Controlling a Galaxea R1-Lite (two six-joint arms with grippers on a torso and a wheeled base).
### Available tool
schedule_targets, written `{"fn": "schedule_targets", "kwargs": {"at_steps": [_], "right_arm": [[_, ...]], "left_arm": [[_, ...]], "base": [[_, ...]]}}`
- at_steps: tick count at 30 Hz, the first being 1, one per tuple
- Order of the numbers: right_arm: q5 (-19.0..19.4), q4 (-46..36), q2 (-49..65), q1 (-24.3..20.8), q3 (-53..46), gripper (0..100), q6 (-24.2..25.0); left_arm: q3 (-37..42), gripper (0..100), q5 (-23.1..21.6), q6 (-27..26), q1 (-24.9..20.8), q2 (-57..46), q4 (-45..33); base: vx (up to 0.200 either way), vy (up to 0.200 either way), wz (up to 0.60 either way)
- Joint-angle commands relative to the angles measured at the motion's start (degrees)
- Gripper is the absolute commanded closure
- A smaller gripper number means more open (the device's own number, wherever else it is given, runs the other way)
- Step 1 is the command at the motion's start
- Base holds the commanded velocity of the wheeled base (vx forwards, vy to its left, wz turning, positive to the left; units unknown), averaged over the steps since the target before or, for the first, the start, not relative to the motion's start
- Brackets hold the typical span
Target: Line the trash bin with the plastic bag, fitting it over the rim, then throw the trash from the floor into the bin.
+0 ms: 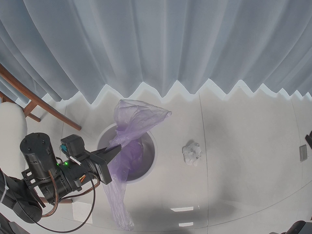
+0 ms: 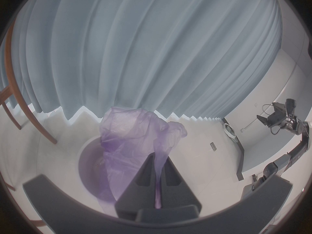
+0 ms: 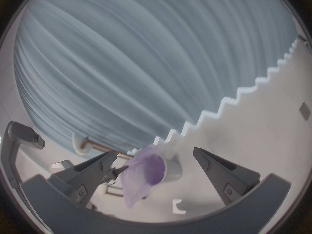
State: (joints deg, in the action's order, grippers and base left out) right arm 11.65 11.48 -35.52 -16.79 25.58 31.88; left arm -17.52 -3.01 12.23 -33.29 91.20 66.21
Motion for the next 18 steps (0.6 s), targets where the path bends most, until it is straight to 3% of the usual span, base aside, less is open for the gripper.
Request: {"fn": "schedule_targets", "kwargs": {"at_steps": [1, 5, 14, 17, 18], "right_arm": [[4.25, -1.55, -19.06, -12.74, 8.53, 0, -1.64], [4.52, -1.73, -28.46, -18.19, 16.52, 0, -1.12], [5.05, -0.67, -42.7, -18.72, 19.42, 0, -1.29], [10.41, 0.38, -47.45, -19.86, 16.88, 0, -2.26], [10.05, 1.61, -48.24, -21.01, 16.17, 0, -3.67]], "left_arm": [[-0.41, 100, -0.24, -0.01, 1.65, -2.52, 0.06], [-0.68, 100, -0.24, -0.19, 1.12, -2.52, 0.41], [-0.85, 100, 0.2, -0.1, 1.04, -1.99, 2.17], [-1.2, 100, -0.07, -0.01, 1.3, -1.64, 2.08], [-1.2, 100, 0.11, -0.01, 1.39, -1.37, 2.17]], "base": [[0.0, 0.0, 0.0], [0.0, 0.0, 0.0], [0.0, 0.0, 0.0], [0.0, 0.0, 0.0], [0.0, 0.0, 0.0]]}}
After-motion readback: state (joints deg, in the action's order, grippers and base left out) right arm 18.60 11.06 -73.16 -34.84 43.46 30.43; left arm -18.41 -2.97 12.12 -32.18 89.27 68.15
